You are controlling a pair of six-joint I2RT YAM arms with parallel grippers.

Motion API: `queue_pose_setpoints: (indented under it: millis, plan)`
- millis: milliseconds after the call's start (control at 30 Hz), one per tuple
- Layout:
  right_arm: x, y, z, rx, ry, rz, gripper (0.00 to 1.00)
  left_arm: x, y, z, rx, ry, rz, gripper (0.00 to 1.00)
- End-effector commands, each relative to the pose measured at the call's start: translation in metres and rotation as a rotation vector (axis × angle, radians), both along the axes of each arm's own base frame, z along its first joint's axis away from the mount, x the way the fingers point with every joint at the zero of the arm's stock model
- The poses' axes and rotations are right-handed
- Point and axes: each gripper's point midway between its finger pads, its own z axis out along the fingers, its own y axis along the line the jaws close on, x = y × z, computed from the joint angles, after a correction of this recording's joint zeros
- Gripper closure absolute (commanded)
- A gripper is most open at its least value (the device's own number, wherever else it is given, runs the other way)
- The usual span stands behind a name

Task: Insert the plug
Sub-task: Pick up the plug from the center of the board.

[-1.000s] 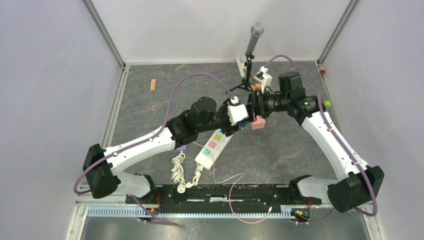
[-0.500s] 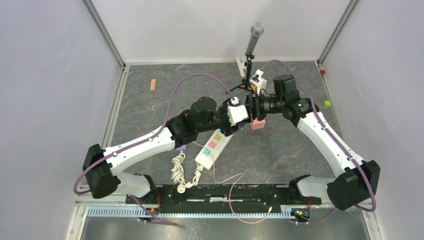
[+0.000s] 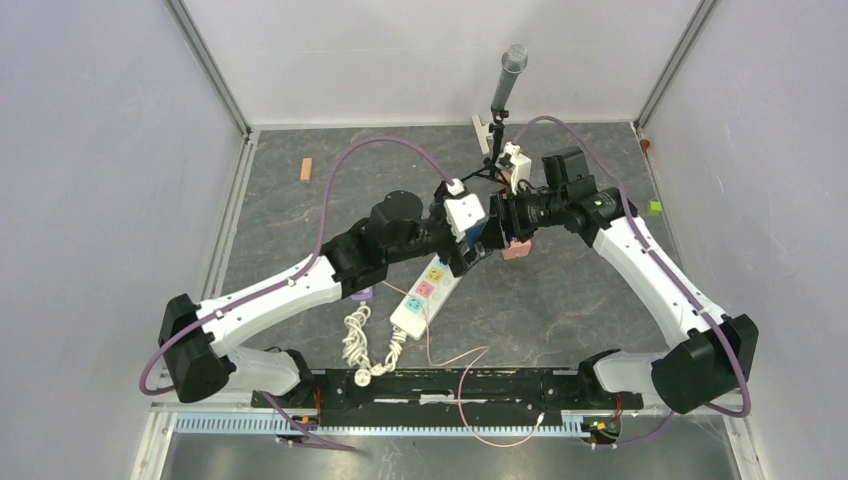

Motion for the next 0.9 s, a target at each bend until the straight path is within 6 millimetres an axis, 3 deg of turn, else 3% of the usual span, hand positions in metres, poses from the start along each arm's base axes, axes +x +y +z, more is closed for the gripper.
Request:
queue_pose_setpoints:
  millis: [0,233,600,867]
  plan:
    - [0.011,-0.017,0.005,-0.107,-0.139,0.015,1.00,0.002,0.013,0.024,-0.190,0.180,0.117,0.00]
    - [0.011,-0.031,-0.021,-0.197,-0.159,0.003,1.00,0.015,0.047,-0.023,-0.267,0.533,0.364,0.00]
    - [0.007,-0.039,-0.045,-0.245,-0.171,0.023,1.00,0.036,0.072,-0.109,-0.273,1.019,0.677,0.00]
    - [0.014,-0.034,-0.050,-0.238,-0.197,0.039,1.00,0.027,0.091,-0.166,-0.188,1.320,0.831,0.00]
